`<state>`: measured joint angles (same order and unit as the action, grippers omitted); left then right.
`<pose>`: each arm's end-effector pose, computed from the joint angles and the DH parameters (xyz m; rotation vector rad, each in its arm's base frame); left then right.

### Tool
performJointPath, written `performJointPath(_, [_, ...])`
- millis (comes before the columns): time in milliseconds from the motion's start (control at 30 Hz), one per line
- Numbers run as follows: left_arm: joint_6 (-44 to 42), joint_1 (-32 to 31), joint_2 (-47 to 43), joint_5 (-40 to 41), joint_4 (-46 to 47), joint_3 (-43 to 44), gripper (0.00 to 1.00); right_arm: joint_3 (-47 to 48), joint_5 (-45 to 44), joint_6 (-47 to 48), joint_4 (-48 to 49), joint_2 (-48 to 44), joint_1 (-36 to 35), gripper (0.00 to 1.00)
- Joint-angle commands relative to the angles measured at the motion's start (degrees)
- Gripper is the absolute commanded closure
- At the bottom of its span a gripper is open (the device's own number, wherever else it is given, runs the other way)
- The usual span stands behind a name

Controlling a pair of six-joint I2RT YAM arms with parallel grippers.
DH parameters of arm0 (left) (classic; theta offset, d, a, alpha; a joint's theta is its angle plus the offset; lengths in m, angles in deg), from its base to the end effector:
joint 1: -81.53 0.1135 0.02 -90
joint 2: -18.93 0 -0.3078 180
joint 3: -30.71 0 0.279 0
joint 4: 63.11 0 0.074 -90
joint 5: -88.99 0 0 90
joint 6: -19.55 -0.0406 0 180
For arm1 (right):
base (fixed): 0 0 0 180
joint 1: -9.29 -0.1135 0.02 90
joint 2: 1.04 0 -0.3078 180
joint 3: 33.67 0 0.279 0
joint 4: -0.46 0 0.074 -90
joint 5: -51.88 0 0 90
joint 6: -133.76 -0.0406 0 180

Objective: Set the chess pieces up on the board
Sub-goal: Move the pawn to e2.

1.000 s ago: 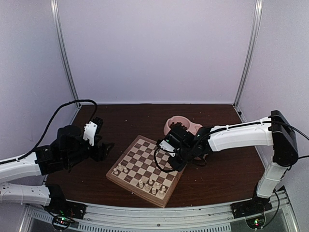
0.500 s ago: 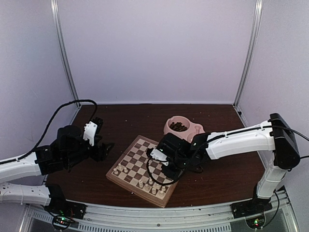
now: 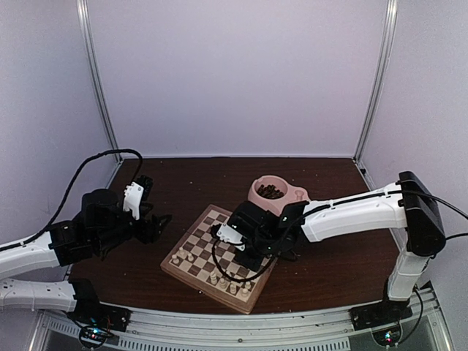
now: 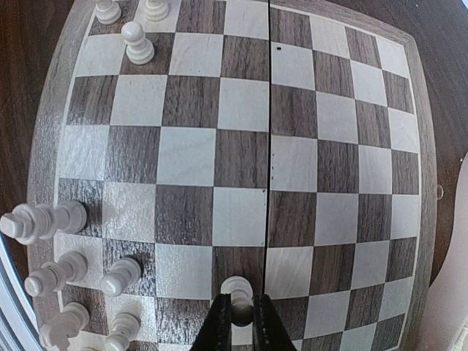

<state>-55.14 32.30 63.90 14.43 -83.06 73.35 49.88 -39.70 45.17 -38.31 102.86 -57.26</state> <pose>0.1295 -0.1336 0.2768 0.4027 1.9341 -0.4793 0.1659 0.3797 0.2169 -1.4725 2.2028 0.3632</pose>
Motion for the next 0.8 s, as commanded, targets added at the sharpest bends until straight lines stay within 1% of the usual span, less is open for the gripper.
performJointPath(0, [0.2,-0.2,0.4,-0.7,1.7,1.0,0.31,3.8,-2.1,0.6,0.5,1.3,-0.3,0.91])
performJointPath(233, [0.2,-0.2,0.6,-0.5,1.7,0.9,0.31,8.4,-2.9,0.8,-1.8,3.8,-0.4,0.9])
performJointPath(500, [0.7,-0.2,0.6,-1.0,1.7,1.0,0.31,13.6,1.0,0.6,-3.0,7.8,-0.4,0.9])
performJointPath(667, [1.0,-0.2,0.9,-1.2,1.5,1.2,0.31,14.5,1.5,1.3,-3.1,9.4,-1.2,0.9])
performJointPath(767, [1.0,-0.2,0.8,-1.5,1.4,1.2,0.3,15.2,3.4,2.1,-3.9,10.5,-2.0,0.89])
